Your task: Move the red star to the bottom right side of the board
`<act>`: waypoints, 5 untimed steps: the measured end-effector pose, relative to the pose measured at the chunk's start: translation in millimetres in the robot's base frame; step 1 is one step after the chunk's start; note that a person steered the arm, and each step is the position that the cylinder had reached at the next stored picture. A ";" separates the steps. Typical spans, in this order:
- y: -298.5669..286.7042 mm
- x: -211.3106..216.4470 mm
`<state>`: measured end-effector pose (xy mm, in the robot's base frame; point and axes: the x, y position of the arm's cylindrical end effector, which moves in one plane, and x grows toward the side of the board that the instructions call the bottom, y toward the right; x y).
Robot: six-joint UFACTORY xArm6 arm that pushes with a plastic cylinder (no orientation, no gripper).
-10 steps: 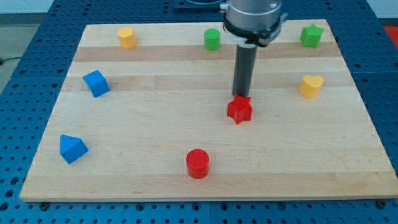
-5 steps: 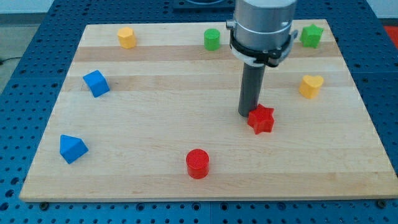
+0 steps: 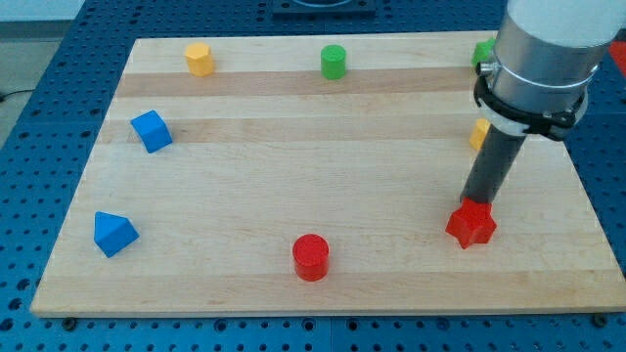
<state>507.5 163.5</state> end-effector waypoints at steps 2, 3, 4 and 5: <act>-45.8 -16.3; -51.3 13.5; -14.2 24.4; 8.1 21.9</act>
